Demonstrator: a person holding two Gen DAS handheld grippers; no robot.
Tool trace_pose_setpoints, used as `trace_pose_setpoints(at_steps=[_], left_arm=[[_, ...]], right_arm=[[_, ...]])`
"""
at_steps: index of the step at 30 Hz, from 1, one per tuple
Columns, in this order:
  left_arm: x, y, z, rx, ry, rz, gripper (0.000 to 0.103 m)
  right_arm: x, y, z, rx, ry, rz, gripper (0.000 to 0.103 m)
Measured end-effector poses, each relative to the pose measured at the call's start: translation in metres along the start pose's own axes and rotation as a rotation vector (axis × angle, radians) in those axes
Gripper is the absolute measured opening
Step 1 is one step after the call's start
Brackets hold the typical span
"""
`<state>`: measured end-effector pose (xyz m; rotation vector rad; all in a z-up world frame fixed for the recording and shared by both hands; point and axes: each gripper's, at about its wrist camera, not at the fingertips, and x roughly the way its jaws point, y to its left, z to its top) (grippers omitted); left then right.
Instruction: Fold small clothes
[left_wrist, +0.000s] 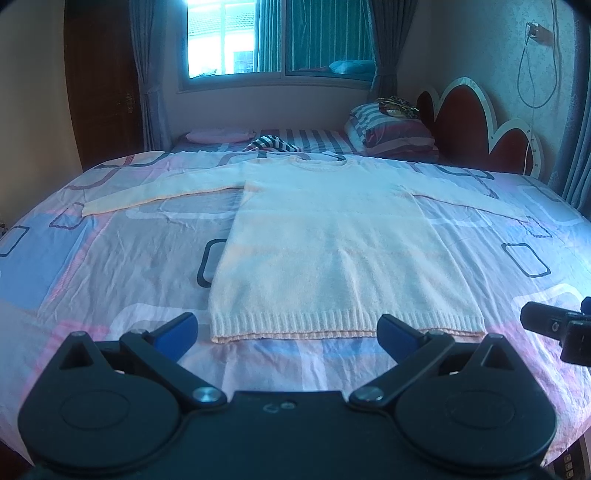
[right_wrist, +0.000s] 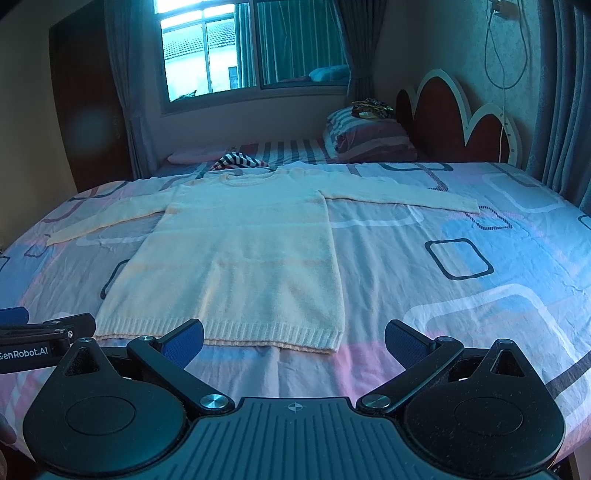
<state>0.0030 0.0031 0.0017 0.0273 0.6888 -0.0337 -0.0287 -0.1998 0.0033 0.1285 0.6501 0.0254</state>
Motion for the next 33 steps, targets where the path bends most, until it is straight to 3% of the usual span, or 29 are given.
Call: trace_pose_setpoints(at_steps=[33], left_arm=[[-0.0022, -0.0027, -0.0028, -0.001, 0.008, 0.016, 0.103]], right_arm=[[0.001, -0.0027, -0.0011, -0.001, 0.005, 0.015, 0.103]])
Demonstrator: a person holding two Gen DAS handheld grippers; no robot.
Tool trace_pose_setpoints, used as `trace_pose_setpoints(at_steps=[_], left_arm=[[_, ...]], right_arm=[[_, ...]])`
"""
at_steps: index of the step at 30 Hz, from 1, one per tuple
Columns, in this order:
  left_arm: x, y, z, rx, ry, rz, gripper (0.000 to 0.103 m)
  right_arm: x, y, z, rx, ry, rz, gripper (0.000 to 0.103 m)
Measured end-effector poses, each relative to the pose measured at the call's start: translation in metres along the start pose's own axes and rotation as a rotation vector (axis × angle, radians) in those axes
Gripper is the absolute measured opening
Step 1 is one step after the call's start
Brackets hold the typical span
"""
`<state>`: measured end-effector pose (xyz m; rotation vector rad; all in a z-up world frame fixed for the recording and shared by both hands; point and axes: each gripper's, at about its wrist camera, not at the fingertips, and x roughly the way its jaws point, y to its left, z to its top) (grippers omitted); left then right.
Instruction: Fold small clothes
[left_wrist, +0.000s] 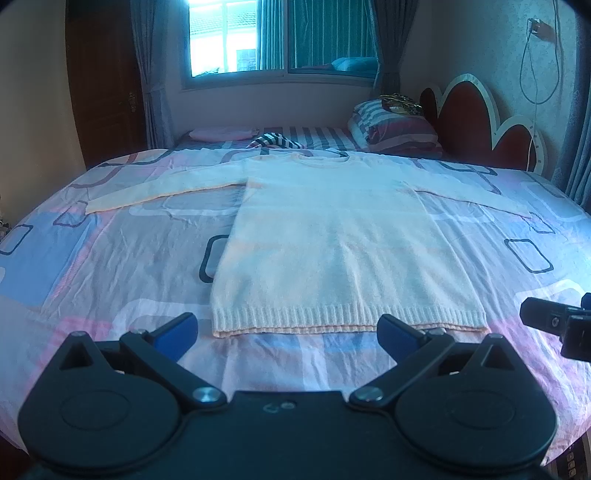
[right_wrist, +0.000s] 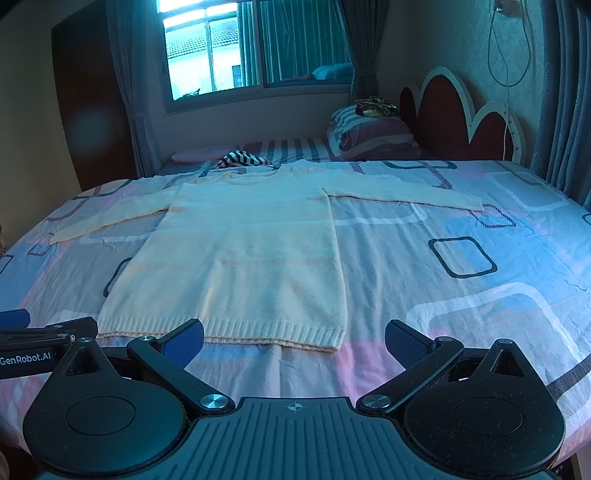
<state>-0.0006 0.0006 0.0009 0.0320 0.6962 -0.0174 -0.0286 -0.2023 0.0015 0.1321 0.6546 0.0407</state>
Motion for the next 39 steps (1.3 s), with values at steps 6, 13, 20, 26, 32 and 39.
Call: trace_pose_setpoints(at_steps=[6, 13, 20, 26, 32, 39], left_arm=[[-0.001, -0.003, -0.001, 0.001, 0.007, 0.012, 0.103], [0.001, -0.007, -0.001, 0.005, 0.015, 0.019, 0.103], [0.008, -0.017, 0.007, 0.01, -0.004, -0.024, 0.103], [0.025, -0.033, 0.032, 0.034, -0.061, -0.084, 0.103], [0.069, -0.05, 0.079, 0.056, -0.061, -0.113, 0.103], [0.137, -0.057, 0.131, 0.054, -0.12, -0.001, 0.097]], right_arm=[[0.003, -0.003, 0.0, 0.002, 0.004, 0.011, 0.103], [0.005, -0.008, 0.0, 0.01, 0.008, 0.02, 0.103], [0.011, -0.023, 0.004, 0.033, 0.006, -0.002, 0.103], [0.023, -0.058, 0.025, 0.086, -0.033, -0.068, 0.103], [0.052, -0.111, 0.068, 0.157, -0.099, -0.146, 0.103], [0.122, -0.183, 0.12, 0.193, -0.142, -0.219, 0.102]])
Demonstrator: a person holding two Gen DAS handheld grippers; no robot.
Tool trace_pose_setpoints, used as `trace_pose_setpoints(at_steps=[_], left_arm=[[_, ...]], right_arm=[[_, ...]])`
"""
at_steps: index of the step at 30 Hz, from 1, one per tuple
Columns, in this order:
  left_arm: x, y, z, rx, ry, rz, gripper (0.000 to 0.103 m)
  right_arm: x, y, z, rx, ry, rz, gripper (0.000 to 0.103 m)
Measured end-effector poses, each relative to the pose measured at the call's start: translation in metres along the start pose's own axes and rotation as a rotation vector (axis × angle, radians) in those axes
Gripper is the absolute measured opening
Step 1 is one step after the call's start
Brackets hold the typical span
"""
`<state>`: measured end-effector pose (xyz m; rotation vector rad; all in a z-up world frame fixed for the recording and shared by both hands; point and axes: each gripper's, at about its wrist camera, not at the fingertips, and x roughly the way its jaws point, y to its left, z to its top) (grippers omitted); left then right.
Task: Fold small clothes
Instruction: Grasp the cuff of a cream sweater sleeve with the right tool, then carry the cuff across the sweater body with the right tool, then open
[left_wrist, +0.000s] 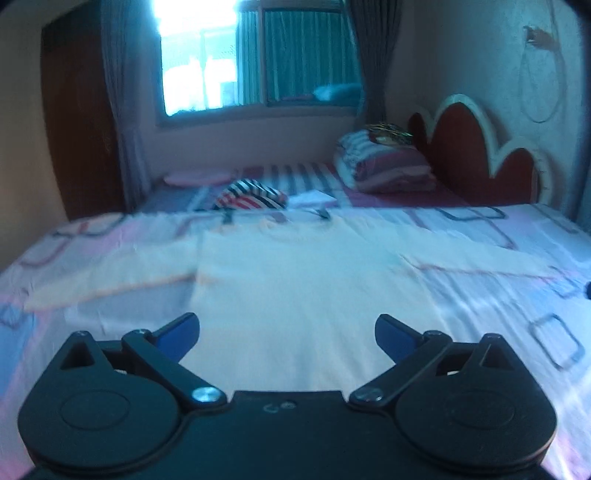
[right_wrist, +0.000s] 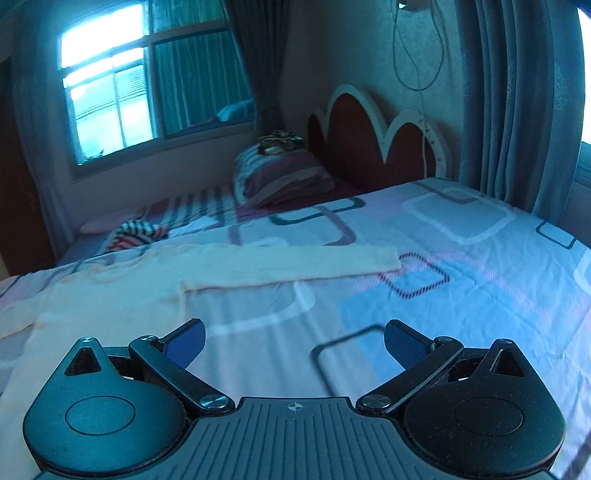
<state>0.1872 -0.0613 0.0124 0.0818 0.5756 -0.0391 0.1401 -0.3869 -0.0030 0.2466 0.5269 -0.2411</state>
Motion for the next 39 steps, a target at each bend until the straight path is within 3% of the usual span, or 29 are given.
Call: trace_pose_setpoints(at_steps=[4, 6, 9, 14, 18, 22, 24, 30, 34, 36, 39], left_arm=[[0.049, 0.003, 0.018, -0.004, 0.025, 0.039, 0.083], [0.073, 0.003, 0.024, -0.009, 0.041, 0.057, 0.085], [0.109, 0.0, 0.027, -0.004, 0.07, 0.083, 0.09], [0.156, -0.005, 0.023, 0.001, 0.113, 0.097, 0.09], [0.18, -0.012, 0.017, -0.002, 0.151, 0.091, 0.092], [0.196, -0.016, 0.016, -0.003, 0.163, 0.079, 0.093], [0.201, -0.015, 0.019, -0.008, 0.171, 0.083, 0.093], [0.204, 0.003, 0.035, 0.011, 0.18, 0.119, 0.093], [0.207, 0.021, 0.043, 0.038, 0.197, 0.142, 0.092], [0.207, 0.029, 0.045, 0.048, 0.198, 0.141, 0.091], [0.208, 0.041, 0.044, 0.062, 0.187, 0.154, 0.092]], right_arm=[[0.07, -0.029, 0.021, 0.044, 0.014, -0.03, 0.099], [0.106, -0.043, 0.028, 0.061, 0.039, -0.036, 0.06], [0.164, -0.069, 0.034, 0.113, 0.078, -0.063, 0.059], [0.223, -0.114, 0.03, 0.265, 0.101, -0.099, 0.059], [0.246, -0.141, 0.025, 0.355, 0.103, -0.12, 0.059], [0.251, -0.154, 0.028, 0.434, 0.085, -0.08, 0.058], [0.254, -0.157, 0.029, 0.454, 0.09, -0.073, 0.036], [0.264, -0.16, 0.037, 0.422, 0.115, -0.11, 0.004], [0.264, -0.147, 0.048, 0.304, 0.073, -0.146, 0.003], [0.283, -0.144, 0.05, 0.283, 0.168, -0.178, 0.003], [0.279, -0.132, 0.062, 0.261, 0.122, -0.171, 0.003]])
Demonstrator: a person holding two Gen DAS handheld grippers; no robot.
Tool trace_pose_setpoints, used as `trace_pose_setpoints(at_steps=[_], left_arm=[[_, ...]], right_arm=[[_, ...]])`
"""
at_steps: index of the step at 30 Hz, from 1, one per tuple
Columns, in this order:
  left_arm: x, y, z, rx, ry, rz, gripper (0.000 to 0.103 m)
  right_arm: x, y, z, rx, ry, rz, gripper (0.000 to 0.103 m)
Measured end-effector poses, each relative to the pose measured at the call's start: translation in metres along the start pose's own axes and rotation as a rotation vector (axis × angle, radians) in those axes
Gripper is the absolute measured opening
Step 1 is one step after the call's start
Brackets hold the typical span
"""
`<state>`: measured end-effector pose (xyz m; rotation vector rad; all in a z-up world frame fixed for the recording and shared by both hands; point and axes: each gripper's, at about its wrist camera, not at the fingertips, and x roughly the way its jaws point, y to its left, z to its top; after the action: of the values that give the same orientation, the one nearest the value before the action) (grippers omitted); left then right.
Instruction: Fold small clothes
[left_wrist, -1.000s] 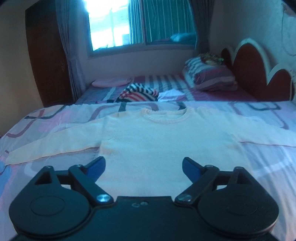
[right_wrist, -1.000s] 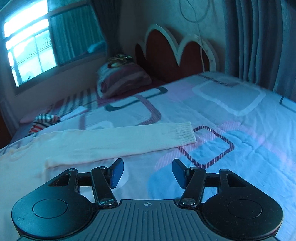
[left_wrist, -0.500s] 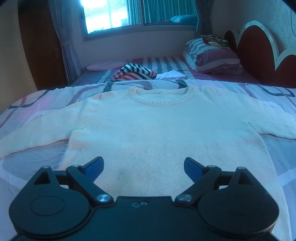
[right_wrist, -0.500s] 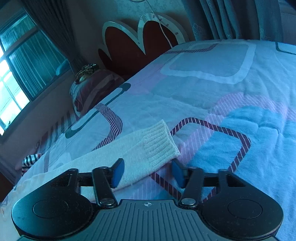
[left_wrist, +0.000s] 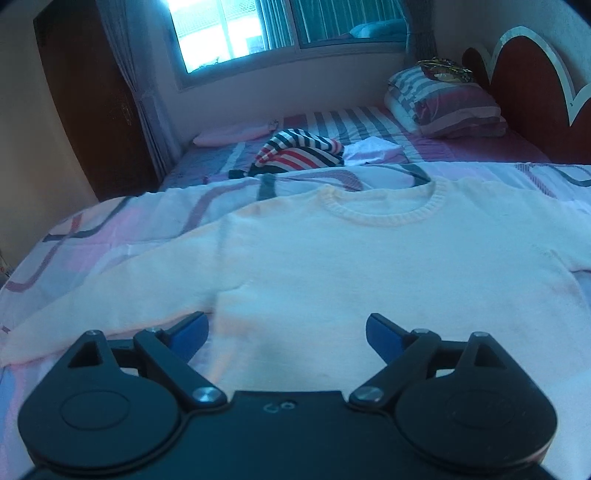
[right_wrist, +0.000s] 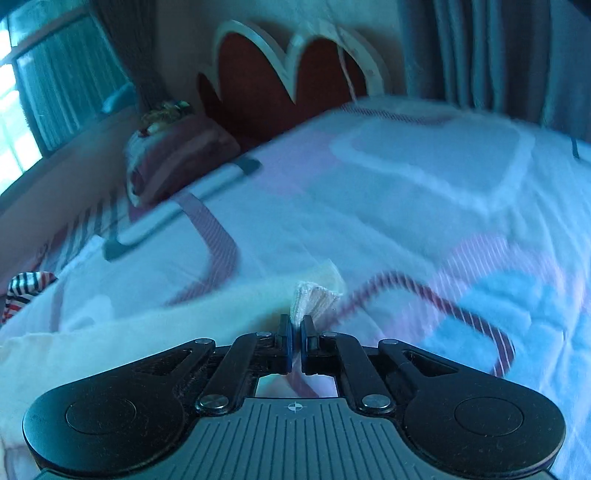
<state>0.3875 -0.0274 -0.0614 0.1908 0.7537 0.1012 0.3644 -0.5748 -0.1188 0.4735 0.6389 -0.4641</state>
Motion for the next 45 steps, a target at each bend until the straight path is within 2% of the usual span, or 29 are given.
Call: trace_pose_setpoints(at_steps=[4, 10, 12, 14, 22, 25, 35, 37, 38, 39, 40, 41, 44, 45], left_arm=[[0.014, 0.016, -0.004, -0.029, 0.016, -0.02, 0.092], [0.027, 0.038, -0.009, -0.033, 0.049, -0.019, 0.092], [0.035, 0.047, -0.008, -0.051, 0.087, 0.0, 0.089], [0.037, 0.059, -0.007, -0.086, 0.09, -0.009, 0.089], [0.038, 0.1, -0.008, -0.123, 0.082, -0.011, 0.091], [0.042, 0.11, -0.009, -0.127, 0.093, -0.006, 0.088], [0.052, 0.125, -0.012, -0.159, 0.091, -0.03, 0.086], [0.051, 0.127, -0.011, -0.17, 0.084, -0.04, 0.086], [0.051, 0.126, -0.01, -0.176, 0.078, -0.048, 0.086], [0.05, 0.125, -0.008, -0.184, 0.066, -0.062, 0.087], [0.049, 0.124, -0.006, -0.195, 0.052, -0.082, 0.087], [0.048, 0.121, -0.004, -0.205, 0.041, -0.105, 0.087], [0.048, 0.103, 0.008, -0.217, 0.009, -0.188, 0.081], [0.05, 0.093, 0.013, -0.213, 0.005, -0.223, 0.074]], right_arm=[[-0.013, 0.039, -0.003, -0.077, -0.015, 0.019, 0.003], [-0.027, 0.136, -0.025, -0.207, -0.044, 0.122, 0.003], [-0.03, 0.167, -0.036, -0.232, -0.037, 0.164, 0.003], [-0.028, 0.201, -0.05, -0.266, -0.025, 0.2, 0.003], [-0.033, 0.316, -0.107, -0.395, 0.012, 0.318, 0.003], [-0.034, 0.353, -0.126, -0.443, 0.019, 0.351, 0.003], [-0.03, 0.438, -0.207, -0.652, 0.047, 0.426, 0.004], [-0.024, 0.45, -0.225, -0.711, 0.054, 0.417, 0.004], [-0.025, 0.453, -0.232, -0.725, 0.018, 0.422, 0.01], [-0.026, 0.453, -0.236, -0.741, 0.008, 0.441, 0.033], [-0.027, 0.451, -0.239, -0.758, 0.012, 0.462, 0.047], [-0.031, 0.446, -0.238, -0.75, -0.006, 0.469, 0.066], [-0.041, 0.421, -0.226, -0.665, -0.068, 0.461, 0.066], [-0.04, 0.411, -0.219, -0.629, -0.068, 0.445, 0.056]])
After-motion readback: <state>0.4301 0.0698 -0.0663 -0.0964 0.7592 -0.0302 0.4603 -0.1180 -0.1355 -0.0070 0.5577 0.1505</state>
